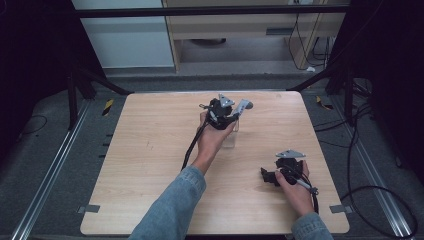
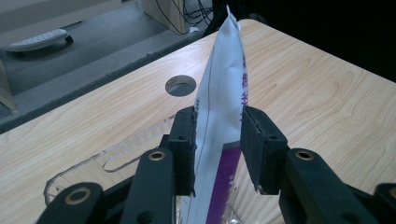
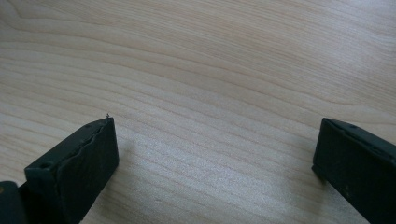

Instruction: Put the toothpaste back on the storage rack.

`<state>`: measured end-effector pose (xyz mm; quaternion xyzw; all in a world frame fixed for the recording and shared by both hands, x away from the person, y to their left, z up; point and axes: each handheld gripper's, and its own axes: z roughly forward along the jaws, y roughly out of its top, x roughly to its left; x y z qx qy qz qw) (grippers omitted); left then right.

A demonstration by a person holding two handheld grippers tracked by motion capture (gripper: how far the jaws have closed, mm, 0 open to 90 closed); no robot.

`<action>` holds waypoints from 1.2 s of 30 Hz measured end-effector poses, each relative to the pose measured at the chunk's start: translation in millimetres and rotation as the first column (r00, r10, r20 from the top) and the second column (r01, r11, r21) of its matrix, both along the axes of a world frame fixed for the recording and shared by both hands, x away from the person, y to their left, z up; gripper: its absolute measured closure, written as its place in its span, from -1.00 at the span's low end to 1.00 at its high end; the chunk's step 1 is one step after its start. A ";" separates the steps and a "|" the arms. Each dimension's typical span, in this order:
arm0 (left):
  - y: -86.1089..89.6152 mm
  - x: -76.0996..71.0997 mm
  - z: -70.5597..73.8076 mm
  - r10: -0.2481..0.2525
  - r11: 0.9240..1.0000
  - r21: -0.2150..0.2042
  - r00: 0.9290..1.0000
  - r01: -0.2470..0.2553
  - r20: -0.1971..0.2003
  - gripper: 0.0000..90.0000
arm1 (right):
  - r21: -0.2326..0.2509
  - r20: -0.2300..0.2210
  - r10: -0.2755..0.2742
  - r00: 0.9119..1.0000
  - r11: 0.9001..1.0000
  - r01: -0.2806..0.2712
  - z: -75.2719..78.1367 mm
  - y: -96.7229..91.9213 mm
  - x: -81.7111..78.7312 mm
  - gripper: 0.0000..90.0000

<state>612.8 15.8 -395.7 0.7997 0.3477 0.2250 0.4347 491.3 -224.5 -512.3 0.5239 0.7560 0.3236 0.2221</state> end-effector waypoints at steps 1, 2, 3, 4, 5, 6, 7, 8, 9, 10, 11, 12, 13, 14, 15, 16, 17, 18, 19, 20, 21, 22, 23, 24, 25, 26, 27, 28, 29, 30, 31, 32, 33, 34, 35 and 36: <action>-0.1 -1.6 0.9 -0.006 1.000 0.003 1.000 0.006 0.001 0.42 | 0.001 -0.001 -0.002 1.000 1.000 0.002 0.0 0.1 -0.1 -0.99; -0.1 -1.6 0.9 -0.006 1.000 0.003 1.000 0.006 0.001 0.40 | 0.001 -0.001 -0.002 1.000 1.000 0.002 0.0 0.1 -0.1 -0.99; -0.2 -3.0 1.6 -0.010 1.000 0.007 1.000 0.009 0.003 0.40 | 0.000 0.000 0.000 1.000 1.000 0.000 0.0 0.0 0.0 -0.99; -0.1 -3.9 2.1 -0.012 1.000 0.010 1.000 0.012 0.006 0.36 | 0.001 -0.001 -0.001 1.000 1.000 0.001 0.0 0.1 -0.1 -0.99; 0.1 -4.8 2.7 -0.013 1.000 0.011 1.000 0.013 0.008 0.33 | 0.000 0.000 0.000 1.000 1.000 0.000 0.0 0.0 0.0 -0.99; 0.3 -5.3 3.1 -0.012 1.000 0.011 1.000 0.012 0.009 0.28 | 0.001 -0.001 -0.001 1.000 1.000 0.001 0.0 0.2 -0.1 -0.99; 0.6 -5.8 3.8 -0.012 1.000 0.011 1.000 0.012 0.010 0.18 | 0.001 -0.001 -0.001 1.000 1.000 0.001 0.0 0.2 -0.1 -0.99; 1.1 -6.1 4.3 -0.013 1.000 0.009 1.000 0.013 0.010 0.18 | 0.001 -0.001 -0.001 1.000 1.000 0.001 0.0 0.2 -0.1 -0.99; 1.6 -6.6 5.1 -0.014 1.000 0.011 1.000 0.014 0.009 0.09 | 0.001 -0.001 -0.001 1.000 1.000 0.001 0.0 0.1 -0.1 -0.99; 2.5 -7.5 6.6 -0.016 1.000 0.011 1.000 0.016 0.010 0.04 | 0.001 -0.001 -0.001 1.000 1.000 0.001 0.0 0.1 -0.1 -0.99; 2.5 -7.5 6.6 -0.016 1.000 0.011 1.000 0.016 0.010 -0.01 | 0.001 -0.001 -0.001 1.000 1.000 0.001 0.0 0.1 -0.1 -0.99; 3.0 -8.1 7.5 -0.021 1.000 0.010 1.000 0.021 0.011 -0.01 | 0.001 -0.001 -0.001 1.000 1.000 0.001 0.1 0.1 -0.1 -0.99; 3.0 -9.1 8.2 -0.030 1.000 0.007 0.999 0.030 0.011 -0.05 | 0.001 -0.002 -0.001 1.000 1.000 0.001 0.1 0.2 -0.1 -0.99; 2.8 -10.1 8.8 -0.036 0.999 0.009 0.999 0.036 0.012 -0.11 | 0.000 -0.001 0.000 1.000 1.000 0.000 0.1 0.0 0.0 -0.99; 1.8 -12.1 9.8 -0.042 0.999 0.020 0.999 0.042 0.019 -0.20 | 0.001 -0.001 -0.001 1.000 1.000 0.001 0.0 0.1 -0.1 -0.99; 1.3 -13.1 10.3 -0.046 0.999 0.022 0.999 0.045 0.017 -0.24 | 0.001 -0.001 -0.001 1.000 1.000 0.001 0.0 0.1 -0.1 -0.99; 1.3 -13.1 10.3 -0.046 0.999 0.022 0.999 0.045 0.017 -0.29 | 0.001 -0.001 -0.001 1.000 1.000 0.001 0.0 0.1 -0.1 -0.99; 1.0 -14.1 11.1 -0.048 0.999 0.024 0.999 0.047 0.013 -0.29 | 0.001 -0.001 -0.001 1.000 1.000 0.001 0.0 0.1 -0.1 -0.99; 0.4 -16.2 12.7 -0.043 0.999 0.028 0.999 0.043 0.008 -0.44 | 0.000 0.000 0.000 1.000 1.000 0.000 0.0 0.0 0.0 -0.99; 0.4 -16.2 12.7 -0.043 0.999 0.028 0.999 0.043 0.008 -0.53 | 0.001 0.000 -0.001 1.000 1.000 0.001 0.0 0.1 0.0 -0.99; -0.1 -17.4 13.7 -0.030 0.999 0.032 0.999 0.029 0.013 -0.53 | 0.001 0.000 -0.001 1.000 1.000 0.001 0.0 0.1 0.0 -0.99; -0.1 -18.8 15.3 -0.018 0.999 0.043 1.000 0.018 0.015 -0.64 | 0.001 0.001 0.000 1.000 1.000 0.000 0.0 0.1 0.0 -0.99; -0.3 -20.2 16.8 -0.005 0.999 0.044 1.000 0.004 0.015 -0.73 | 0.002 0.002 0.000 1.000 1.000 0.000 -0.2 0.1 0.1 -0.99; -0.2 -21.0 17.5 -0.002 0.999 0.044 1.000 0.002 0.010 -0.76 | 0.001 0.002 0.000 1.000 1.000 0.000 -0.2 0.1 0.1 -0.99; 0.2 -22.1 18.4 -0.007 0.999 0.044 1.000 0.007 0.002 -0.79 | 0.000 0.002 0.001 1.000 1.000 -0.001 -0.2 0.0 0.1 -0.99; 0.6 -23.4 19.1 -0.016 0.999 0.047 1.000 0.016 -0.007 -0.82 | -0.001 0.003 0.002 1.000 1.000 -0.002 -0.1 -0.1 0.1 -0.99; 0.6 -25.4 19.6 -0.024 0.998 0.056 1.000 0.025 -0.018 -0.82 | -0.001 0.003 0.002 1.000 1.000 -0.002 -0.1 -0.1 0.1 -0.99; 0.5 -26.3 19.7 -0.029 0.998 0.062 0.999 0.030 -0.022 -0.86 | 0.002 0.001 -0.001 1.000 1.000 0.001 -0.2 0.2 0.0 -0.99; 0.5 -27.3 19.7 -0.035 0.997 0.064 0.999 0.036 -0.027 -0.87 | 0.001 0.001 -0.001 1.000 1.000 0.001 -0.2 0.2 -0.1 -0.99; 0.5 -28.5 19.8 -0.042 0.997 0.058 0.998 0.044 -0.037 -0.87 | 0.001 0.001 -0.001 1.000 1.000 0.001 -0.2 0.2 -0.1 -0.99; 0.7 -31.0 20.4 -0.058 0.997 0.043 0.997 0.061 -0.050 -0.88 | 0.001 0.001 -0.001 1.000 1.000 0.001 -0.1 0.2 -0.1 -0.99; 0.7 -31.0 20.4 -0.058 0.997 0.043 0.997 0.061 -0.050 -0.88 | 0.001 0.001 -0.001 1.000 1.000 0.001 -0.1 0.2 -0.1 -0.99; 0.8 -32.4 20.9 -0.067 0.997 0.041 0.997 0.069 -0.050 -0.88 | 0.001 0.001 -0.001 1.000 1.000 0.001 -0.1 0.2 0.0 -0.99; 0.9 -34.3 21.3 -0.073 0.996 0.039 0.996 0.075 -0.051 -0.88 | 0.001 0.001 -0.001 1.000 1.000 0.001 -0.1 0.2 0.0 -0.99; 0.8 -36.7 21.6 -0.083 0.996 0.036 0.995 0.085 -0.052 -0.88 | 0.001 0.001 -0.001 1.000 1.000 0.001 -0.1 0.2 0.0 -0.99; 0.8 -38.2 21.6 -0.090 0.995 0.040 0.995 0.092 -0.050 -0.89 | 0.000 0.001 0.000 1.000 1.000 0.000 -0.1 0.1 0.0 -0.99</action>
